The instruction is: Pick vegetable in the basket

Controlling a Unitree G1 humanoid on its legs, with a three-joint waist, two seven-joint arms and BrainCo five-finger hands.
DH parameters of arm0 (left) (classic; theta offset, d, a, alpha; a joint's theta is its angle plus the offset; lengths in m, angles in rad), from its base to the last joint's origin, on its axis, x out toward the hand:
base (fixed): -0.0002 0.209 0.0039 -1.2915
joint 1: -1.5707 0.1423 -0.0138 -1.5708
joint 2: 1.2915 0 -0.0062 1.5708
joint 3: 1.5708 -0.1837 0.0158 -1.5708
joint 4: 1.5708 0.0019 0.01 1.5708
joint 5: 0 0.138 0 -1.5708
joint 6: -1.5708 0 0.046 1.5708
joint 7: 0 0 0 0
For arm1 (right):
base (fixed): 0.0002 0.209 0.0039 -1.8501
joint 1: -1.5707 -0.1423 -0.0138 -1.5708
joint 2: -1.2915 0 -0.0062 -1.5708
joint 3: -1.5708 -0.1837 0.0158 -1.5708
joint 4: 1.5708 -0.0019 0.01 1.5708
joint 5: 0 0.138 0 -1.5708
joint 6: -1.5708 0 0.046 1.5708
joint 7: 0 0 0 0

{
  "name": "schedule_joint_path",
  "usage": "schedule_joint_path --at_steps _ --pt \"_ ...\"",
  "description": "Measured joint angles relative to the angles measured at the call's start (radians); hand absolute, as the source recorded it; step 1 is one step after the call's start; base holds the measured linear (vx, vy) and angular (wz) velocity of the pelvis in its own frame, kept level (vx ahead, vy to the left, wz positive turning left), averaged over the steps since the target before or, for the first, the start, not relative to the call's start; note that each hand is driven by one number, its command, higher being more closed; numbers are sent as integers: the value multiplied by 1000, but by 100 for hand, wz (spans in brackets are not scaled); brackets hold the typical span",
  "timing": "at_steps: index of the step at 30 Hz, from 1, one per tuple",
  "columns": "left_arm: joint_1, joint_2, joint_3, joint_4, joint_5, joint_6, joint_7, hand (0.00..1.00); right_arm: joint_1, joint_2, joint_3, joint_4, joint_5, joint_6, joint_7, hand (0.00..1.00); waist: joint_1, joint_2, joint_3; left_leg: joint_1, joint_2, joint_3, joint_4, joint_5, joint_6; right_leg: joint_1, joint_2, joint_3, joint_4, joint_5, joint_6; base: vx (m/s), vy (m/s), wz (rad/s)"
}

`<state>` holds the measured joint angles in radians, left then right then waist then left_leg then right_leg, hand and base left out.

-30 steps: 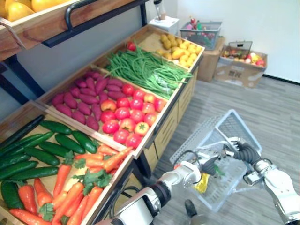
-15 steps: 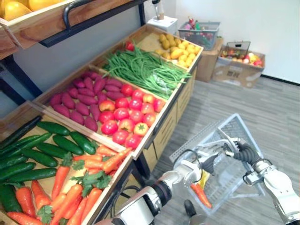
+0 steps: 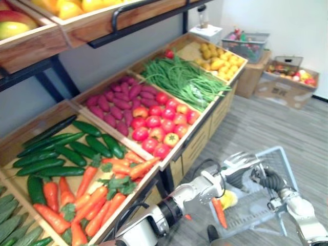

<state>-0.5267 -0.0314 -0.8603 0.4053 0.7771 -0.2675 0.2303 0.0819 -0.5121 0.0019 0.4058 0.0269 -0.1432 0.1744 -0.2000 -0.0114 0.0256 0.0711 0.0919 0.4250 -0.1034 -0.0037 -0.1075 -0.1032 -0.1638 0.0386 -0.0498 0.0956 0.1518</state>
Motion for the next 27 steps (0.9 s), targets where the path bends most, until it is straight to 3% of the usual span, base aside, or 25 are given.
schedule_joint_path --at_steps 3,7,11,15,19,24,27 --pt "66 52 9 -176 -67 -58 -12 0 3 61 -34 101 -39 17 -16 100 20 1 -2 -2 3 -23 0 2 1 12 0 -23 1 -7 -2 4 -43 22" --pt "234 162 98 -327 -122 -84 -44 0 26 98 -106 167 -73 31 -38 100 28 5 -9 -7 6 -51 0 7 4 23 -1 -51 1 -13 -1 0 -47 22" --pt "497 282 314 -501 -197 -94 -60 0 40 140 -197 314 -109 31 -92 100 54 6 -21 -22 3 -100 5 20 9 40 -9 -102 -1 -14 -2 -5 -34 32" --pt "712 346 503 -541 -264 -97 -60 0 63 194 -237 417 -108 29 -127 100 80 -5 -28 -22 -1 -151 6 27 12 73 -14 -158 -3 -24 -11 -26 -25 42" --pt "817 329 654 -371 -303 -93 -55 0 77 258 -298 538 -106 23 -149 100 123 -17 -39 -51 -4 -211 0 39 12 82 -19 -220 -5 -44 -18 -63 -27 44" --pt "877 267 760 28 -382 -49 -86 0 91 293 -351 639 -108 21 -187 100 130 -11 -47 -60 -5 -248 0 41 15 108 -18 -264 -23 -45 -18 -21 -13 24" --pt "860 253 781 110 -382 -108 -80 0 102 299 -353 657 -117 20 -201 100 149 -10 -50 -60 -3 -248 0 41 15 110 -17 -265 -25 -45 -18 0 0 0"
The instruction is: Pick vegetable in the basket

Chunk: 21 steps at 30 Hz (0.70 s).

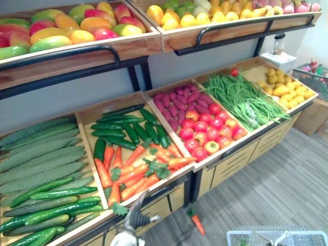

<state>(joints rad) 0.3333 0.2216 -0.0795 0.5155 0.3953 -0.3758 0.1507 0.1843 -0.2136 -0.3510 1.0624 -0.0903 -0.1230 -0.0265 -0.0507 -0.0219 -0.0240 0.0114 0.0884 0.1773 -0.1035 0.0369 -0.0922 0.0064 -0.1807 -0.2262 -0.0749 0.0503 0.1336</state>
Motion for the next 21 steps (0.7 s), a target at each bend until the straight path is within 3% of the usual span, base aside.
schedule_joint_path --at_steps 3,6,11,15,18,20,21 --pt "-80 -62 132 193 0 -41 11 0 -4 17 -32 18 -27 -1 -24 100 -2 9 -7 15 2 -1 0 1 -9 24 3 -1 -7 0 -1 -3 -4 -3" --pt "-138 -130 264 269 -33 -41 -7 0 -7 37 -67 19 -28 0 -37 100 -1 15 -11 36 7 2 0 -2 -12 42 8 4 -11 -1 -2 -5 -13 -5" --pt "-157 -172 347 277 -118 6 -36 0 -9 53 -74 19 -29 11 -36 100 0 18 -8 65 20 34 0 -13 -13 50 20 38 -10 -2 -4 -22 -13 -16" --pt "-160 -177 360 277 -157 33 -40 0 -3 55 -77 19 -28 11 -36 100 -2 24 -4 85 24 61 0 -17 -15 49 24 63 4 -6 -2 -19 -2 -20" --pt "-181 -168 327 286 -157 41 -28 0 1 60 -109 12 -28 17 -34 100 -2 27 27 116 20 81 0 -20 -12 21 15 95 96 -52 3 -30 33 -20" --pt "-180 -146 284 275 -153 41 20 0 -10 66 -116 -2 -26 17 -37 100 6 24 37 103 9 129 1 -20 -11 -50 9 152 142 -56 8 -54 71 -59" --pt "-179 -126 232 257 -110 41 80 0 -15 73 -111 -14 -26 17 -48 100 11 22 56 95 2 167 0 -19 -11 -81 7 189 148 -49 20 -91 64 -64"
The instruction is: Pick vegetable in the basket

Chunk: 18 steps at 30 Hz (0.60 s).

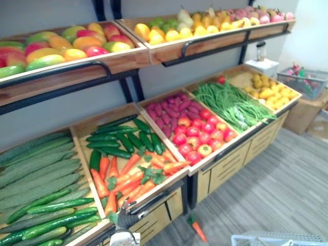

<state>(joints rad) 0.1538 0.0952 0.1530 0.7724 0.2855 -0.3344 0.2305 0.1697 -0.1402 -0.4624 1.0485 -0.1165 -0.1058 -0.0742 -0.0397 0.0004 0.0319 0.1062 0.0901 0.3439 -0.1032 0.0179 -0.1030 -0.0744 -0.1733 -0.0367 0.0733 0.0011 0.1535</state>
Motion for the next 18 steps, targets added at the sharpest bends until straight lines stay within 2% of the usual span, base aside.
schedule_joint_path --at_steps 2,3,4,5,6,7,8,9,10,11,12,13,14,15,16,18 --pt "10 45 -87 -48 69 35 62 0 9 15 10 -27 0 2 -14 100 0 -3 12 -14 -7 36 3 6 7 -20 -1 28 -16 2 4 -106 50 -44" --pt "31 114 -185 -116 203 84 113 0 23 34 35 -54 3 0 -32 100 -7 -14 19 -30 -17 77 7 22 22 -27 -9 27 -64 -5 3 -109 64 -34" --pt "47 121 -213 -145 249 102 124 0 22 26 43 -54 10 -9 -38 100 -12 -2 22 -49 5 91 1 8 45 -20 -5 -5 -84 -17 -8 -182 43 -65" --pt "63 127 -224 -199 321 125 149 0 -3 28 49 -49 15 -26 -51 100 -9 49 54 -68 56 169 2 27 70 -88 -1 -125 51 -49 -102 -167 3 -72" --pt "74 124 -228 -259 363 141 170 0 -32 33 56 -49 19 -34 -50 100 -13 38 102 -65 87 196 25 34 78 -162 -20 -195 340 -78 -141 -171 -22 -66" --pt "85 127 -227 -302 368 143 189 0 -29 40 61 -47 19 -40 -50 100 -18 19 121 -69 84 204 47 34 77 -180 -42 -222 452 -88 -148 -105 -25 -46" --pt "93 143 -226 -388 367 143 200 0 -20 53 77 -18 19 -49 -53 100 -7 -50 131 -81 57 234 85 23 77 -173 -78 -246 501 -76 -146 -100 -42 -80" --pt "93 140 -216 -448 365 141 217 0 -44 68 81 12 18 -46 -56 100 -1 -77 114 -115 61 242 111 -2 57 -134 -14 -226 287 -59 -107 -92 -45 -119" --pt "93 133 -217 -476 365 136 222 0 -58 69 82 15 18 -50 -59 100 19 -57 105 -142 97 254 101 1 60 -100 10 -209 190 -48 -102 -140 -66 -172" --pt "84 127 -225 -517 365 124 231 0 -86 63 79 30 18 -47 -71 100 10 -61 103 -154 119 310 109 12 71 -123 -19 -251 375 -150 -172 -105 -67 -132" --pt "69 122 -230 -539 363 120 234 0 -81 57 76 31 18 -45 -72 100 5 -61 103 -157 123 323 110 13 71 -112 -43 -269 438 -174 -153 -95 -73 -131" --pt "56 112 -235 -595 363 95 243 0 -68 54 79 36 17 -44 -73 100 12 -56 104 -166 136 353 116 14 72 -74 -85 -287 468 -178 -137 -80 -156 -112" --pt "57 98 -235 -637 362 76 261 0 -62 52 91 37 16 -43 -74 100 15 -66 87 -192 159 365 148 14 72 -52 -105 -289 431 -177 -132 -88 -197 -115" --pt "57 95 -235 -645 362 70 275 0 -60 51 102 37 17 -42 -76 100 14 -65 79 -207 172 376 166 14 73 -48 -104 -291 396 -180 -113 -94 -297 -104" --pt "48 94 -228 -646 361 62 287 0 -57 43 114 37 17 -41 -76 100 8 -62 69 -227 202 395 209 19 72 -39 -78 -311 319 -194 -63 -22 -284 -98" --pt "55 48 -219 -643 361 60 302 0 -56 22 122 37 17 -36 -78 100 17 -37 57 -227 250 444 244 49 61 -33 -36 -311 249 -201 -52 9 -276 -103"
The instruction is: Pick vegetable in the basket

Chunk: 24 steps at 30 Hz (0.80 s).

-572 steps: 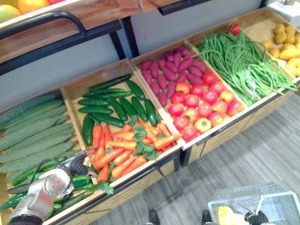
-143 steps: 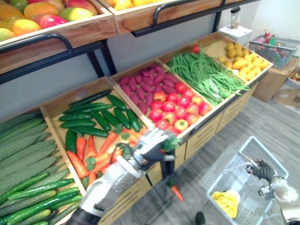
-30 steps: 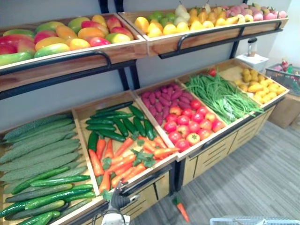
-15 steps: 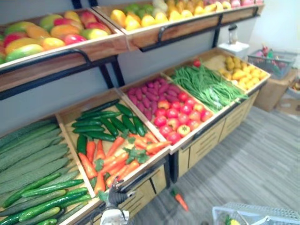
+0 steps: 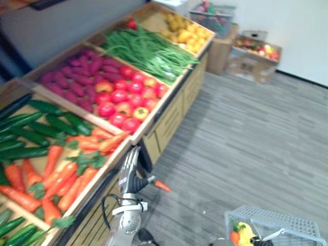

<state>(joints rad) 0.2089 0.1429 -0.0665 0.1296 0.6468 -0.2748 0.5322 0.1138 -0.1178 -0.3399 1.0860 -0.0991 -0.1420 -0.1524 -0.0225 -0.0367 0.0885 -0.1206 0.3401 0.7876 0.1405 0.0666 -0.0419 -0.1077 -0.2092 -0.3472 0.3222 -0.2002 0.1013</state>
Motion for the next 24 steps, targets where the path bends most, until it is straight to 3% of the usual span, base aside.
schedule_joint_path --at_steps 2,4,6,8,10,13,15,17,18,20,24 --pt "9 -51 5 40 -1 -5 16 0 30 -31 15 -1 1 0 -6 100 -10 46 -14 32 64 1 38 17 -18 54 59 -3 -59 0 -1 29 -256 -59" --pt "7 -61 23 132 -4 -6 22 0 63 -47 44 -1 1 0 -11 100 -29 59 -20 68 94 -1 49 53 -22 105 88 -9 -83 -5 -8 26 -221 -12" --pt "-20 -57 44 317 -16 13 21 0 80 -57 59 -3 1 0 -13 100 -36 60 -20 93 103 -1 71 127 -21 142 88 -2 -106 -4 -9 -9 -188 -16" --pt "-25 -62 60 433 -16 34 13 0 87 -69 75 -9 1 0 -12 100 -37 64 -20 98 97 -20 94 161 -25 152 78 30 -121 -4 -9 -10 -77 -40" --pt "-20 -62 87 607 -32 62 -2 0 69 -82 85 -10 0 1 -13 100 -29 64 -17 90 -28 -297 45 77 -99 139 51 114 -124 3 -18 -36 20 -76" --pt "4 -58 157 781 -78 85 -63 0 35 -94 113 -11 -2 -1 -7 100 -27 69 -14 125 -145 -487 -43 -6 -93 112 67 206 -135 13 -14 -82 109 -88" --pt "13 -62 201 871 -141 112 -153 0 28 -103 112 -14 -10 -1 8 100 -22 77 -8 170 -150 -541 -89 -57 -96 110 85 244 -157 22 -3 -62 185 -66" --pt "3 -79 245 929 -171 140 -226 0 25 -116 105 -22 -18 0 25 100 -2 105 13 171 -160 -592 -103 -168 -106 116 93 261 -222 67 30 -25 219 -38" --pt "-2 -79 264 928 -171 150 -240 0 27 -117 105 -24 -21 -1 31 100 2 116 21 161 -171 -598 -98 -180 -103 121 86 264 -247 85 33 -14 171 -17" --pt "-9 -81 310 947 -186 165 -286 0 9 -108 109 -50 -21 1 47 100 9 90 46 152 -213 -610 -60 -228 -106 132 47 281 -276 115 49 28 225 -16" --pt "9 -98 349 975 -241 180 -324 0 -29 -103 96 -49 -22 8 53 100 34 79 38 158 -252 -607 -3 -303 -73 127 34 353 -301 117 69 159 176 -55"
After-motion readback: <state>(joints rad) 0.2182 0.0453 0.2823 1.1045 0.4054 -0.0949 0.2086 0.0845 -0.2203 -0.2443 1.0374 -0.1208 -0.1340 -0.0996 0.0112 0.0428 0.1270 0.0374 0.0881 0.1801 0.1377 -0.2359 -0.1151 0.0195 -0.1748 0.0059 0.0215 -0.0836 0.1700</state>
